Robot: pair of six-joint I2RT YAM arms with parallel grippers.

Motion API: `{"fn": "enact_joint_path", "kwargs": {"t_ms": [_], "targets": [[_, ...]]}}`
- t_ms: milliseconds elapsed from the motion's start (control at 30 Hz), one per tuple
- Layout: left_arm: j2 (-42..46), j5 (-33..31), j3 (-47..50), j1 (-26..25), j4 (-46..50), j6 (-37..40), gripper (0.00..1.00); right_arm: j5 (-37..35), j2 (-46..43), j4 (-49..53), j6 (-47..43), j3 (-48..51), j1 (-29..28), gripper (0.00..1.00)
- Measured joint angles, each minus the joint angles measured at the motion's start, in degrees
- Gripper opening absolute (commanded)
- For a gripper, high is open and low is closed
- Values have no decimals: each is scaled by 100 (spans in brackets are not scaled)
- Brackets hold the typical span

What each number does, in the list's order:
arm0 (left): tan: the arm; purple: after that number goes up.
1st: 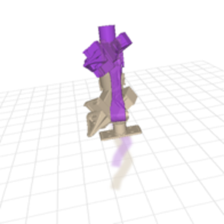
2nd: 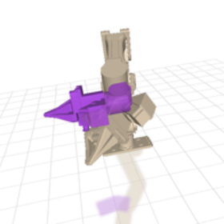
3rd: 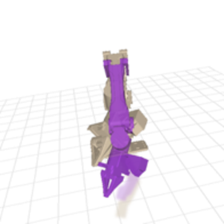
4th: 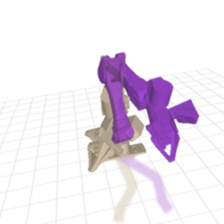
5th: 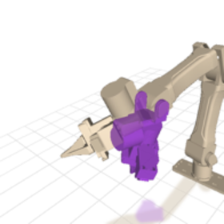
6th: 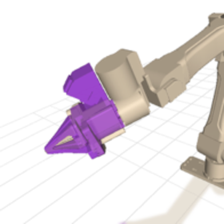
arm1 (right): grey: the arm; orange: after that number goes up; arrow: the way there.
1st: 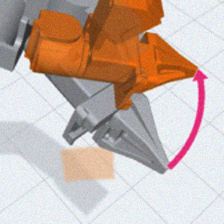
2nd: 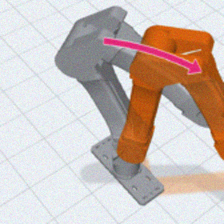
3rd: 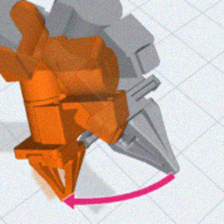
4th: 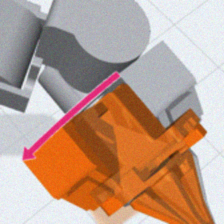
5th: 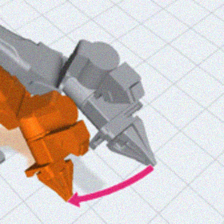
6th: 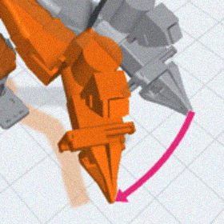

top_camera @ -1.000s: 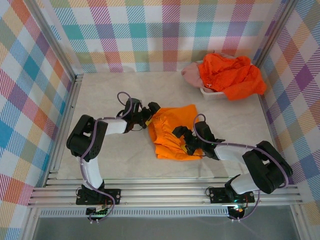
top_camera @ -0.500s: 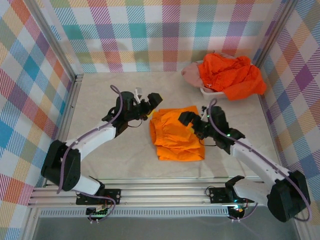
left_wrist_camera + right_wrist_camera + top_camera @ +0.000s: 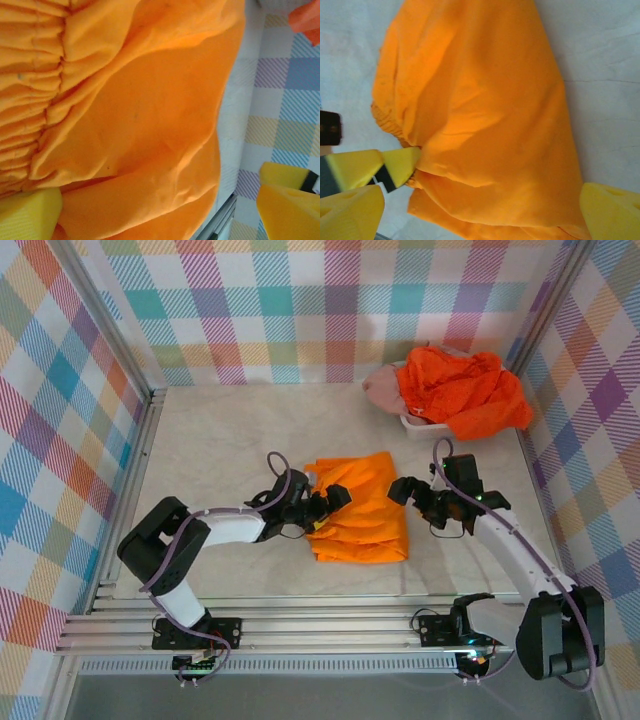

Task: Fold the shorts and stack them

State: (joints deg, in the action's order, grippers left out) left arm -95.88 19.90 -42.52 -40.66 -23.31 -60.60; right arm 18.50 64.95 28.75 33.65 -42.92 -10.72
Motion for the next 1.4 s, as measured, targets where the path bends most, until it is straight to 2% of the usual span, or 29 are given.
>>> {"fn": "enact_joint_path", "kwargs": {"t_ms": [233,567,800,967,1067,1167,1300,1400], "targets": [[4,-44,262,-9,-555,0,100,136,1043,251,-907,-374,166,99],[37,-70,262,-20,-496,157,100,706,3012,221,-2065,-1425,348,78],[37,-70,262,-20,-494,173,100,715,3648,262,-2479,-1759,358,69],[37,-70,262,-20,-496,173,100,837,3917,227,-2621,-1897,358,54],[37,-70,262,-20,-498,173,100,949,3976,216,-2653,-1897,356,40],[37,-70,262,-20,-498,173,100,1008,4046,219,-2682,-1926,356,18],[92,-114,262,-20,-461,175,100,918,4118,243,-2688,-1947,348,1],[356,-308,262,-20,-118,275,100,573,4076,433,-2710,-2041,304,0]]}}
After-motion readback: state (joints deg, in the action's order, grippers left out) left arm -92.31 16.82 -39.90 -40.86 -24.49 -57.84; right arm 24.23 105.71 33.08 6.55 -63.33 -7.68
